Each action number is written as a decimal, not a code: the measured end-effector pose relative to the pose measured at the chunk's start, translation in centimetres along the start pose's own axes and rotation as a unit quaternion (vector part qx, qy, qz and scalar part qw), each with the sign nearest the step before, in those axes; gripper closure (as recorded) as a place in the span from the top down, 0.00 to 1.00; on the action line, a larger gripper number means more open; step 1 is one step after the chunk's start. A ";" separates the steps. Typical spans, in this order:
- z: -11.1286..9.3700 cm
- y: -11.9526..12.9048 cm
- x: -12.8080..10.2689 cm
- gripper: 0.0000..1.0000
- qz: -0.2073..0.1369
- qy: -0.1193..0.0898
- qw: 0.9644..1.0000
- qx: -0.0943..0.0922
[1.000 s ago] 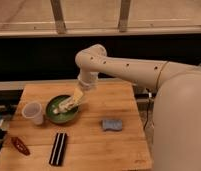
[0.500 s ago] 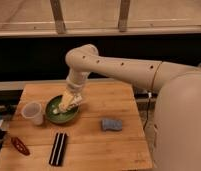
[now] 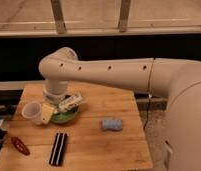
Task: Drag the pepper across the table
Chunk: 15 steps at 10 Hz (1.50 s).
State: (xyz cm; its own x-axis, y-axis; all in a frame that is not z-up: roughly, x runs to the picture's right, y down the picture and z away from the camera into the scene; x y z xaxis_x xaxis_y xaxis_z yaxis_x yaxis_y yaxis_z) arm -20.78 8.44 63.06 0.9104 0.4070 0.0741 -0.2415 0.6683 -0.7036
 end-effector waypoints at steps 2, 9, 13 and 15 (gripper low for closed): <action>0.0 -0.1 0.1 0.80 0.001 0.001 1.000 0.000; 4.3 1.5 -8.0 0.80 -0.061 -0.011 0.998 -0.031; 7.4 4.5 -10.3 0.80 -0.090 -0.043 0.992 -0.083; 7.4 4.4 -10.2 0.80 -0.089 -0.043 0.992 -0.083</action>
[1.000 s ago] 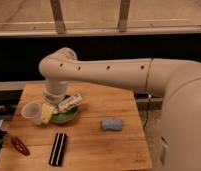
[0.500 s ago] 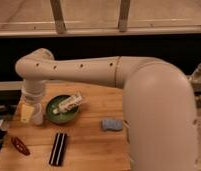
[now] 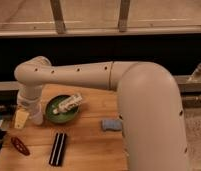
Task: Drag the pepper across the table
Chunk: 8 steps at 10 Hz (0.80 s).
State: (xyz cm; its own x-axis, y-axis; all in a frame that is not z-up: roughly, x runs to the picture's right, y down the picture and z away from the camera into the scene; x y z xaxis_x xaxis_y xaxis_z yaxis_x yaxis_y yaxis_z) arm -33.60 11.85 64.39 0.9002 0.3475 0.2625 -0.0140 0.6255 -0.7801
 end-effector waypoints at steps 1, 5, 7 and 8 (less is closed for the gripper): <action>0.0 0.1 -0.1 0.80 -0.001 0.000 1.000 0.000; 0.8 -0.2 -0.2 0.80 -0.008 0.079 0.997 0.012; 1.1 -0.4 -0.1 0.80 -0.002 0.137 0.990 0.025; 1.6 -0.3 0.1 0.80 -0.001 0.167 0.986 0.027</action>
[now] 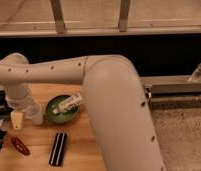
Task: Drag the pepper across the table
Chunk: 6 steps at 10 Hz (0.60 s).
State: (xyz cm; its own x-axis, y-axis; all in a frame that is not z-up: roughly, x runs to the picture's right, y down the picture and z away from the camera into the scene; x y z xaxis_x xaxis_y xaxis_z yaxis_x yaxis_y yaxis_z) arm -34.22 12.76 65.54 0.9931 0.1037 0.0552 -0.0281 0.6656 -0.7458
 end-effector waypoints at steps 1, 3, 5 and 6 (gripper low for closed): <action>0.4 0.1 0.1 0.80 0.003 0.003 1.000 -0.002; 1.3 0.2 0.8 0.80 0.012 -0.010 1.000 -0.014; 3.8 1.2 0.9 0.80 0.018 -0.035 0.998 -0.043; 4.6 1.6 1.1 0.80 0.020 -0.043 0.998 -0.052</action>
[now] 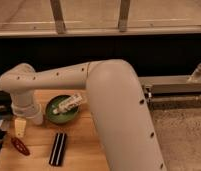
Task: Drag the pepper across the table
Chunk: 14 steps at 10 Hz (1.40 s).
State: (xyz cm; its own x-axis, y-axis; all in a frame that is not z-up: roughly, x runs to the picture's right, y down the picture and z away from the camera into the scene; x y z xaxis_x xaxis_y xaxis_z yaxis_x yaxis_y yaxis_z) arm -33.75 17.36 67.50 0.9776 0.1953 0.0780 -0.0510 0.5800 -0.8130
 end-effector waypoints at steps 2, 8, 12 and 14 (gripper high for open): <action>1.3 0.5 0.2 0.80 0.007 -0.025 0.999 -0.020; 3.3 2.4 -0.1 0.80 0.013 -0.045 0.998 -0.038; 4.2 3.3 -2.3 0.80 -0.011 -0.040 0.999 -0.023; 4.7 3.5 -3.4 0.80 -0.021 -0.040 0.999 -0.017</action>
State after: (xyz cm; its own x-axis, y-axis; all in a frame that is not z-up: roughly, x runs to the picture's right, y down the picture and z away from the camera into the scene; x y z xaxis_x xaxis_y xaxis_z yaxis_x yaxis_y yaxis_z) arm -38.21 22.41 67.07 0.9592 0.2343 0.1580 -0.0012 0.5626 -0.8268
